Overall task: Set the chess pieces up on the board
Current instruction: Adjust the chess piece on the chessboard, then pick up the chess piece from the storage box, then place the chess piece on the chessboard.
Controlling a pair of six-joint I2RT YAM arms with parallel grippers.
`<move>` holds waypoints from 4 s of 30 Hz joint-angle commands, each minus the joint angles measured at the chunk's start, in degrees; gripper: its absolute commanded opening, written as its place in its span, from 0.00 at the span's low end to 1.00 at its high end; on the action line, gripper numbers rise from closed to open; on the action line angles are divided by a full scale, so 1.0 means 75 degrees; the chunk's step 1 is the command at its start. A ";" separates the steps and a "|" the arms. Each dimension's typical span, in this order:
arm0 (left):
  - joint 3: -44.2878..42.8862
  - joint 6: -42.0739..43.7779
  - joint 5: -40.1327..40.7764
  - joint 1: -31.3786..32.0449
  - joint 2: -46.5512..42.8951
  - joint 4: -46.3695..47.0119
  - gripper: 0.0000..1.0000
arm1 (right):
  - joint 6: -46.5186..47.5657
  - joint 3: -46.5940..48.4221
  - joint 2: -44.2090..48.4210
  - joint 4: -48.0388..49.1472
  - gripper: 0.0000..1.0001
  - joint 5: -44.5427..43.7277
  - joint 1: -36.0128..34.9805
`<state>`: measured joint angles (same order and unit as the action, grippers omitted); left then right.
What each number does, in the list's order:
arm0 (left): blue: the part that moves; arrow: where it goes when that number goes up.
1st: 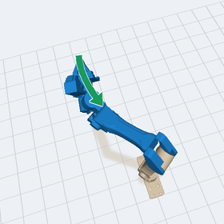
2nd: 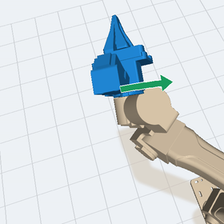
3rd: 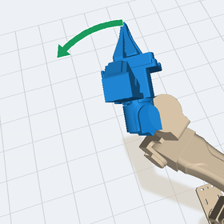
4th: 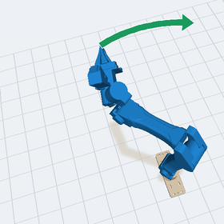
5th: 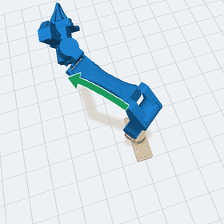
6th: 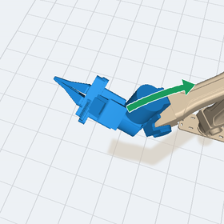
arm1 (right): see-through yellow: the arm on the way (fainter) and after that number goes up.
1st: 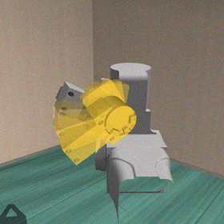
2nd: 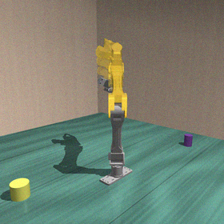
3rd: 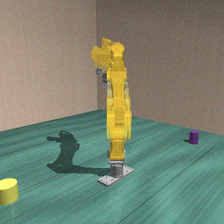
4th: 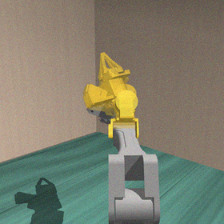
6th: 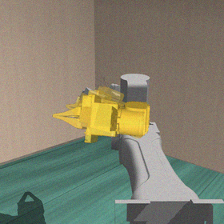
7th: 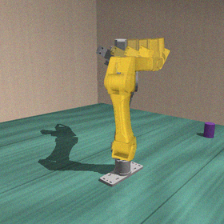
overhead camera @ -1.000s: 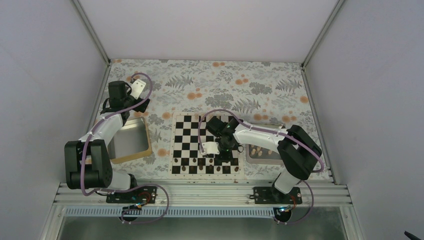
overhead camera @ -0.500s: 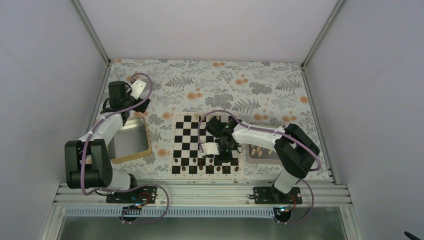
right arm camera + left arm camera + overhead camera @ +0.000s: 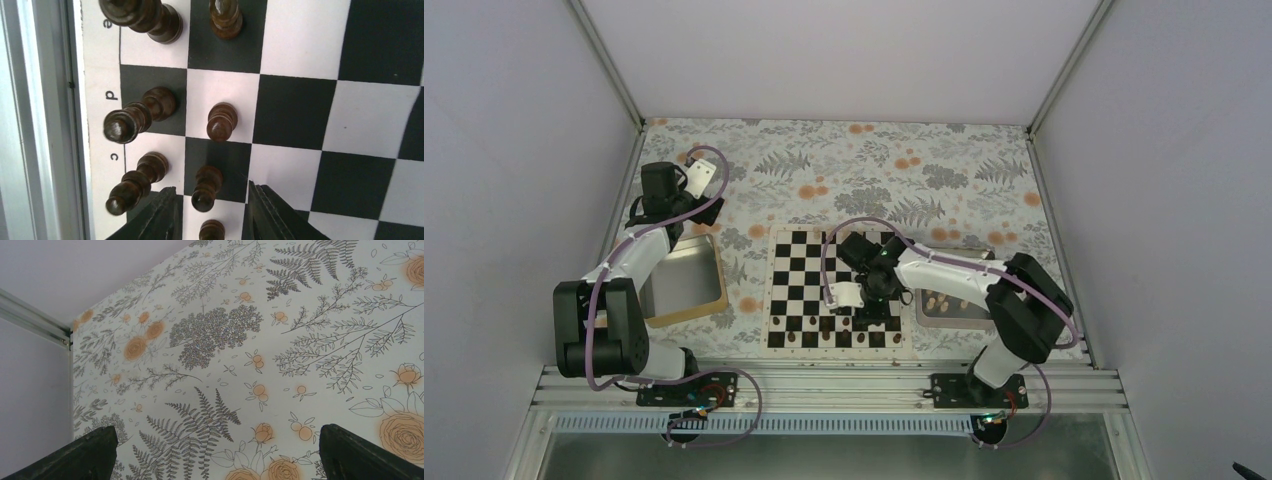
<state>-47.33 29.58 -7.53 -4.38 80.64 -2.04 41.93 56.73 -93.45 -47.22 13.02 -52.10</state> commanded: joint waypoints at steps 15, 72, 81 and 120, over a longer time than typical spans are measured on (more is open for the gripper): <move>-0.0157 0.0046 -0.0127 -0.0049 -0.0143 -0.0002 1.00 | 0.0106 0.0153 0.2332 -0.0304 0.43 -0.0949 0.2414; -0.0134 -0.0007 -0.0165 -0.0049 -0.0093 0.0039 1.00 | 0.0702 -0.0584 0.0496 0.1392 0.23 -0.0432 0.5452; -0.0143 -0.0010 -0.0257 -0.0052 -0.0132 0.0010 1.00 | 0.0620 -0.0205 0.1094 0.0652 0.12 -0.0560 0.5440; -0.0124 -0.0019 -0.0264 -0.0072 -0.0153 0.0015 1.00 | 0.0667 0.2800 -0.1959 0.0703 0.17 -0.0003 0.3993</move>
<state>-47.35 29.36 -8.69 -4.69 79.13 -2.33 46.89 75.85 -106.72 -44.05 11.73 -21.47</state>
